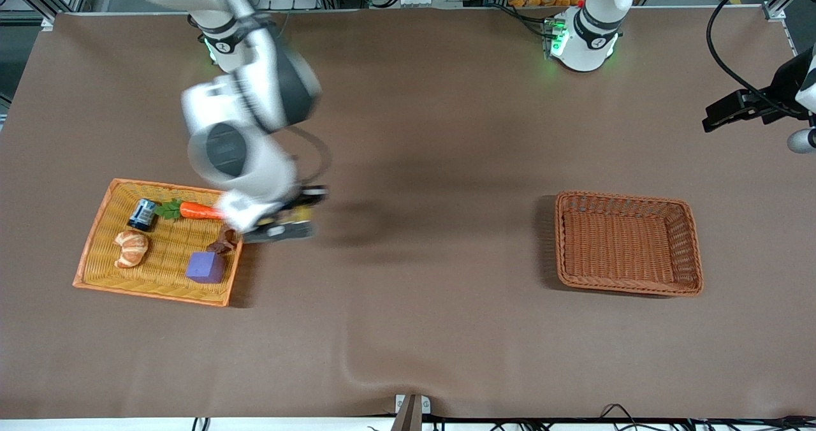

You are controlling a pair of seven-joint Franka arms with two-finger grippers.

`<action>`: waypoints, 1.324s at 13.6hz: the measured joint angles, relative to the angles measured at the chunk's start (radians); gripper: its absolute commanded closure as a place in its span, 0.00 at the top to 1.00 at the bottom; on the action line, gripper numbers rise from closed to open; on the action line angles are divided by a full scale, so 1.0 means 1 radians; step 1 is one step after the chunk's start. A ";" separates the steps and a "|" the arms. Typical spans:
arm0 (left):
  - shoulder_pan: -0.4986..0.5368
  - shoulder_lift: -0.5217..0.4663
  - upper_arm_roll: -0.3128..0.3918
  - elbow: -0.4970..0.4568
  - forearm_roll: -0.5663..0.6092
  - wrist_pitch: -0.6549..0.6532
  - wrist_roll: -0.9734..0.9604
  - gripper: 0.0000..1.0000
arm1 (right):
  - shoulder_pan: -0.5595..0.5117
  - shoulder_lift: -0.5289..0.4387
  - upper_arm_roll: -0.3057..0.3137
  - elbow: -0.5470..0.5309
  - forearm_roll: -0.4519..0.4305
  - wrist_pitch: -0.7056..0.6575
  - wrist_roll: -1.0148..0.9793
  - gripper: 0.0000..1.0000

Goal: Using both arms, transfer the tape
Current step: 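Carry the tape roll to mid-table and set it down with the right gripper, then retract the right gripper while the left gripper reaches toward the tape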

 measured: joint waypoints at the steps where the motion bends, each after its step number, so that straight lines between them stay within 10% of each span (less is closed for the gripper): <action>1: 0.007 0.000 0.000 0.000 0.000 0.000 0.000 1.00 | 0.064 0.037 0.001 0.003 0.024 0.079 0.094 0.00; 5: 0.014 0.000 0.000 -0.001 0.000 0.000 0.000 1.00 | 0.213 0.225 0.010 0.026 0.119 0.408 0.280 0.00; 7: 0.014 0.000 0.000 -0.001 0.000 0.000 0.000 1.00 | 0.241 0.308 0.022 0.036 0.128 0.492 0.302 0.70; 9: 0.014 0.001 0.000 -0.001 0.000 0.000 0.000 1.00 | 0.243 0.345 0.023 0.053 0.129 0.514 0.307 1.00; 18: 0.012 0.009 -0.013 -0.004 0.000 0.000 0.000 1.00 | -0.108 -0.048 -0.031 0.128 0.110 -0.118 -0.026 1.00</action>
